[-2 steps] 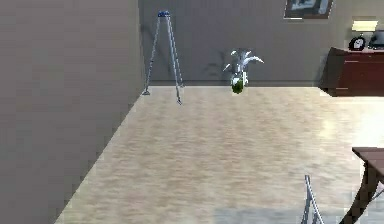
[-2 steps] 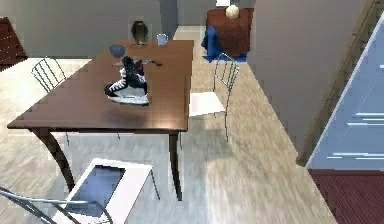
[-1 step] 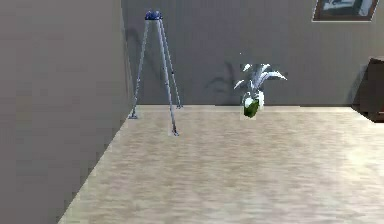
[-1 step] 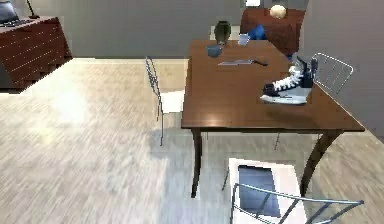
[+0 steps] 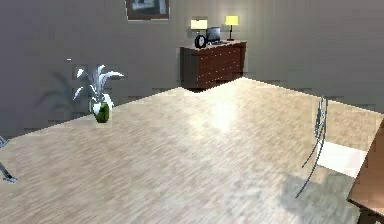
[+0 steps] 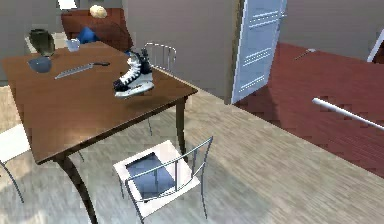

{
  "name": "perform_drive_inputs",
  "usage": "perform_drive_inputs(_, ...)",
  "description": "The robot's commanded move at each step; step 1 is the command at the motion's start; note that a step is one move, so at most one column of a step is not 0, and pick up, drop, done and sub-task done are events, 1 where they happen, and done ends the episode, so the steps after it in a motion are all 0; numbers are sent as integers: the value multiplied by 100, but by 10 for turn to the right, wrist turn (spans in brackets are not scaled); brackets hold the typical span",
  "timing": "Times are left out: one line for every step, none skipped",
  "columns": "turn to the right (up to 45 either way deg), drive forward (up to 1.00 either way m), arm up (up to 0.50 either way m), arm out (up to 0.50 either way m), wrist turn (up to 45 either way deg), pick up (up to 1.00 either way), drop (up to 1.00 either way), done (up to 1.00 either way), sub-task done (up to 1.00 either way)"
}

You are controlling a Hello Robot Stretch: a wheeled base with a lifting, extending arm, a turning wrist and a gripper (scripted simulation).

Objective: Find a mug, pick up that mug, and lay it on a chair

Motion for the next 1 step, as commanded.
perform_drive_inputs(150, 0, 0, 0, 0, 0, 0, 0, 0)
